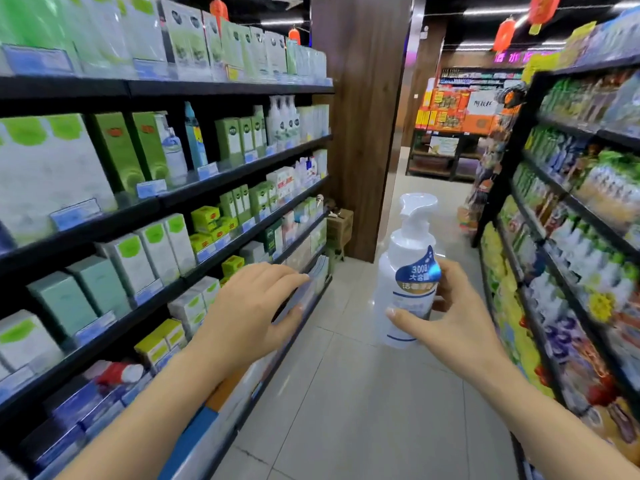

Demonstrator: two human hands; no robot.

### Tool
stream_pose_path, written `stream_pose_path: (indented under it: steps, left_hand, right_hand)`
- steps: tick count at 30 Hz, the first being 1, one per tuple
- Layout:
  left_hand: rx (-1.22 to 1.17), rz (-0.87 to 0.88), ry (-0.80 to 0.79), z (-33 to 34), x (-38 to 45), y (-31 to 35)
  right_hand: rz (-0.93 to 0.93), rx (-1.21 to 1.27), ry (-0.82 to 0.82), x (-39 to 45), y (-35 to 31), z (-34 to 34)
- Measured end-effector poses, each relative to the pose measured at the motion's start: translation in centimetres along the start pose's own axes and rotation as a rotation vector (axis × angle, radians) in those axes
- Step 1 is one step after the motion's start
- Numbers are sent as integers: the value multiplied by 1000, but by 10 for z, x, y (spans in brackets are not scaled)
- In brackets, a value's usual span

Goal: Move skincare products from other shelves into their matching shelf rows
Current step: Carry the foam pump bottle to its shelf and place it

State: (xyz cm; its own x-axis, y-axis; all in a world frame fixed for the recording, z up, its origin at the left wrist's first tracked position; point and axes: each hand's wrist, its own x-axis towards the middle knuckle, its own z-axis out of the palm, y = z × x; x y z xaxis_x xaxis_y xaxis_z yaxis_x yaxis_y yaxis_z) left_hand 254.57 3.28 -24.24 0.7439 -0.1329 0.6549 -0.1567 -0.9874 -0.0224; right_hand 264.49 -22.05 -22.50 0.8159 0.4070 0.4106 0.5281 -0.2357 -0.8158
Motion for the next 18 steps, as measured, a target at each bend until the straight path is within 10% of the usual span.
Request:
stream_pose_path:
  steps: [18]
  left_hand:
    - [248,-331,29,128,139,-76]
  right_hand:
    - [-215,134,-331,265,123,27]
